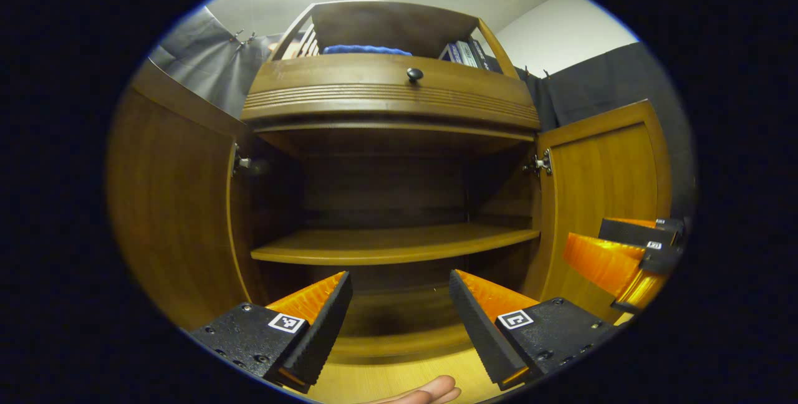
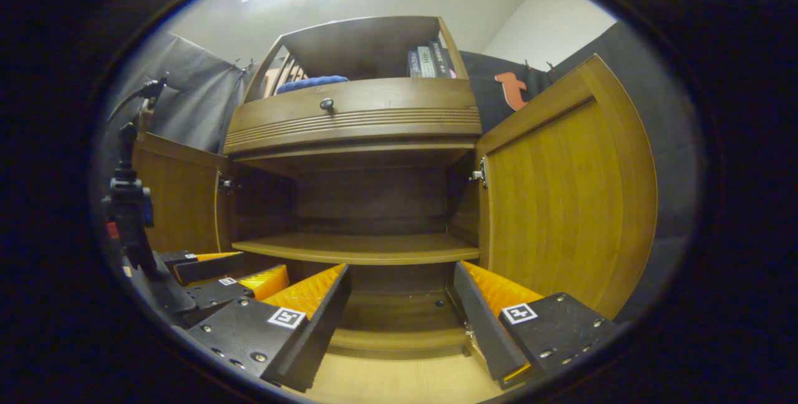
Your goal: Open the right door of the double-door shoe cabinet with the right hand, and open the left door with the left hand.
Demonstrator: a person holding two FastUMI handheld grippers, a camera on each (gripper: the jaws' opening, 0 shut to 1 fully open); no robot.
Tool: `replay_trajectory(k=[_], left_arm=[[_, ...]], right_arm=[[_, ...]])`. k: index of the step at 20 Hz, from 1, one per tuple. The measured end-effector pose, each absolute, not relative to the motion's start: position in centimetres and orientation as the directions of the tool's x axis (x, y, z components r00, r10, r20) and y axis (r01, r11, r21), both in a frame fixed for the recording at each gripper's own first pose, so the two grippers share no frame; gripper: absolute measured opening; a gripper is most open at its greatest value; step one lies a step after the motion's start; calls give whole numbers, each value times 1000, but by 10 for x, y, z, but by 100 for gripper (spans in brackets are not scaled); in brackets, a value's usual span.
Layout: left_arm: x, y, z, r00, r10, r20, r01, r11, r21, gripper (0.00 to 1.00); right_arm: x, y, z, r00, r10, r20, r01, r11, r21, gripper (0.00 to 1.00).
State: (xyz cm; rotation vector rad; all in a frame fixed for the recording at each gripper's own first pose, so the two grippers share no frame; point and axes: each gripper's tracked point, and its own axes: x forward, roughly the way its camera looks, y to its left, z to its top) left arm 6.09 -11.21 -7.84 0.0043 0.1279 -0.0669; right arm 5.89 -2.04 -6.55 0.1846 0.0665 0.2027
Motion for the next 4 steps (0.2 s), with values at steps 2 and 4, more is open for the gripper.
replay_trajectory(k=[2, 4], left_arm=[[60, -104, -77, 989, -65, -136, 63, 998, -19, 99], [54, -97, -70, 989, -66, -135, 64, 998, -20, 99]], right_arm=[[62, 1, -61, 973, 228, -36, -216, 955, 202, 99], [55, -2, -54, 979, 204, -31, -195, 965, 176, 99]])
